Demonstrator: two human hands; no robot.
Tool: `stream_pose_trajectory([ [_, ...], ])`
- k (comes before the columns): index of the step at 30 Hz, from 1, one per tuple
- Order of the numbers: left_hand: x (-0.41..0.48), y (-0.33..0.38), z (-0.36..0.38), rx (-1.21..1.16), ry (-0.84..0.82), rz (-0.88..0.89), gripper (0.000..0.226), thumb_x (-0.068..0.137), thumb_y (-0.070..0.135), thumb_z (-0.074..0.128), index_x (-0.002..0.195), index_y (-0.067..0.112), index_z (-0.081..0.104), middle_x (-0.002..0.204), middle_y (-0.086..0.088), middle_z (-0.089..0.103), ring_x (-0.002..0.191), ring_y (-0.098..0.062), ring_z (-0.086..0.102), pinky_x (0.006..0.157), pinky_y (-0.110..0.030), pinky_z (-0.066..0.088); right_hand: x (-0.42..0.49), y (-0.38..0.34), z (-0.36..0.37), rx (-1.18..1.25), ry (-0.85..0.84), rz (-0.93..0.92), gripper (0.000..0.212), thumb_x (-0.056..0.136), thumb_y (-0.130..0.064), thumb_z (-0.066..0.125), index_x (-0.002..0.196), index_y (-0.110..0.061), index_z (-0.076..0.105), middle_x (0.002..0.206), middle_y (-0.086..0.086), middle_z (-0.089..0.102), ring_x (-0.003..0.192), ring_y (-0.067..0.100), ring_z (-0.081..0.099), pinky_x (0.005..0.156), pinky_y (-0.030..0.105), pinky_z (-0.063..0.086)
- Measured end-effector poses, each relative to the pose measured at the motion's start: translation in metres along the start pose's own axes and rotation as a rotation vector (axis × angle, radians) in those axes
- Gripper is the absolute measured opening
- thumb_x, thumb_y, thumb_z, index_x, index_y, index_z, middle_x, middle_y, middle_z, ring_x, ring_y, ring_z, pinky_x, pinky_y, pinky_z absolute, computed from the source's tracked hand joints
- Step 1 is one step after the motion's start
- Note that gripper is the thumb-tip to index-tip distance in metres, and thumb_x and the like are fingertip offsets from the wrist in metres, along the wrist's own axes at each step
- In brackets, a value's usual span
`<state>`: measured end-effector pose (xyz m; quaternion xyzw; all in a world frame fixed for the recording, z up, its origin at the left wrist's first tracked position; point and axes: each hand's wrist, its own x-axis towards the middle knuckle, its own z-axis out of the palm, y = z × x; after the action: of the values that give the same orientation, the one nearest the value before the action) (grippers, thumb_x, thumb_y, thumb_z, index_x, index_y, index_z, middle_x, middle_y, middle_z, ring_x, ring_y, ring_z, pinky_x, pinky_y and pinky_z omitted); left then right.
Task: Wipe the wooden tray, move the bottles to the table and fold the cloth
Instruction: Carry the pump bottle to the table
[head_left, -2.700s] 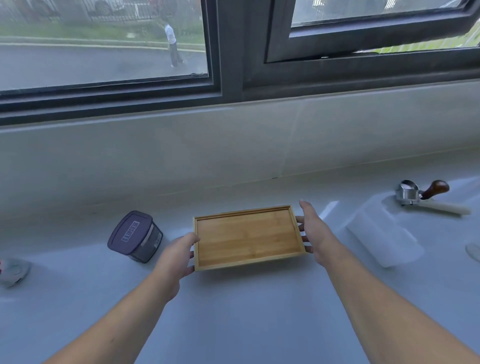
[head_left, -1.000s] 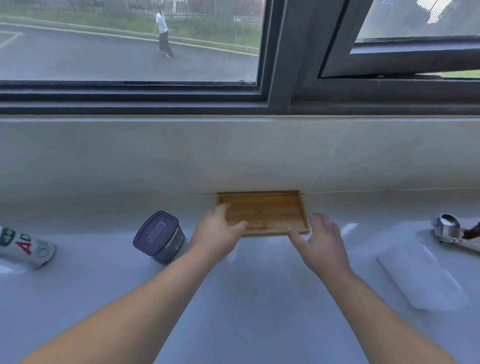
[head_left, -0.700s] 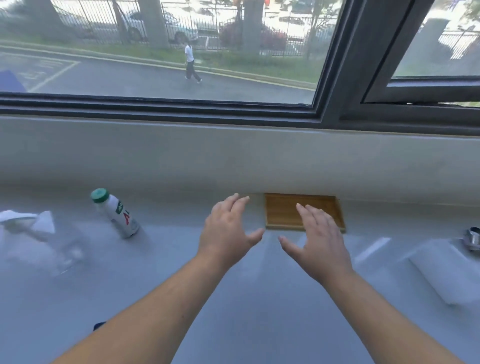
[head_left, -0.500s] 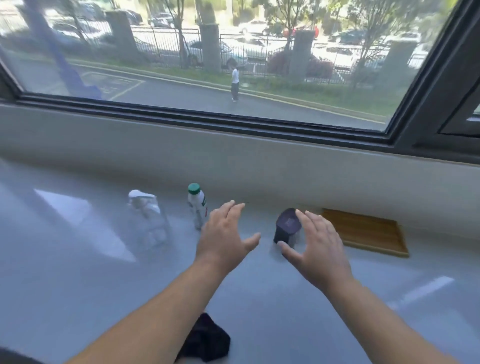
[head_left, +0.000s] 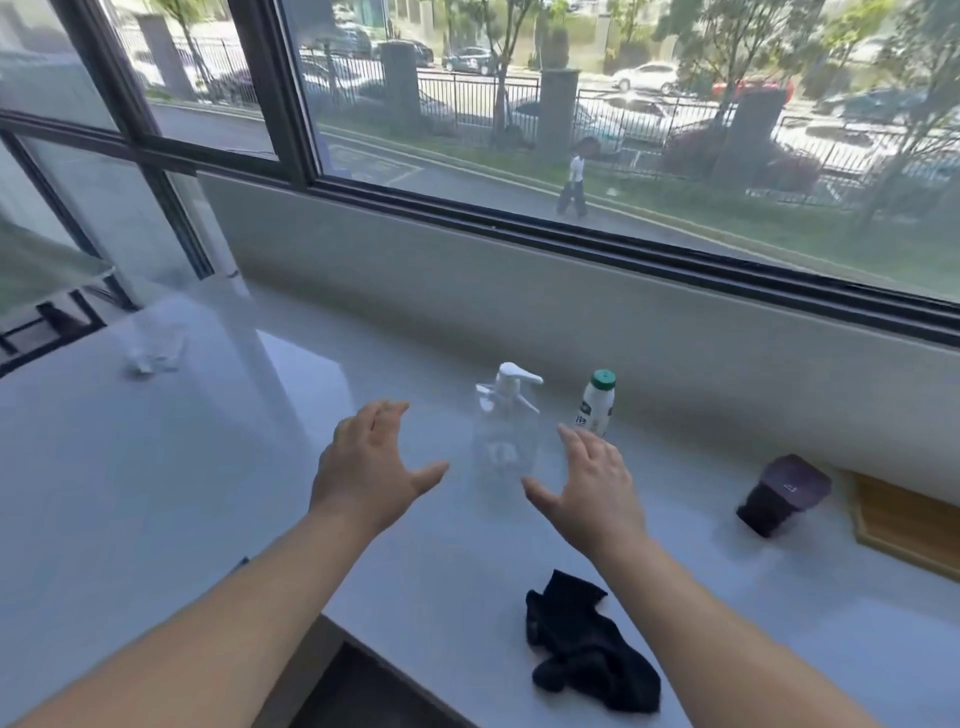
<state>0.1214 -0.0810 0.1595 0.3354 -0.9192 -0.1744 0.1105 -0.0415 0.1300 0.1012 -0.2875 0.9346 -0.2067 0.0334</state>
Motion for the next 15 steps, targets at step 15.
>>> stream_pose_trajectory([
  [15,0.152,0.035,0.119,-0.042,-0.285,0.012,0.128,0.063,0.08,0.077,0.163,0.038,0.009,0.171,0.011,0.013,0.154,-0.018,0.019,0.117,-0.048,0.037,0.116,0.046,0.116,0.609,-0.261,0.571,0.058,0.099,-0.031,0.051,0.156,-0.026,0.042,0.149,0.006,0.054,0.124,0.024,0.059,0.09,0.035,0.05],
])
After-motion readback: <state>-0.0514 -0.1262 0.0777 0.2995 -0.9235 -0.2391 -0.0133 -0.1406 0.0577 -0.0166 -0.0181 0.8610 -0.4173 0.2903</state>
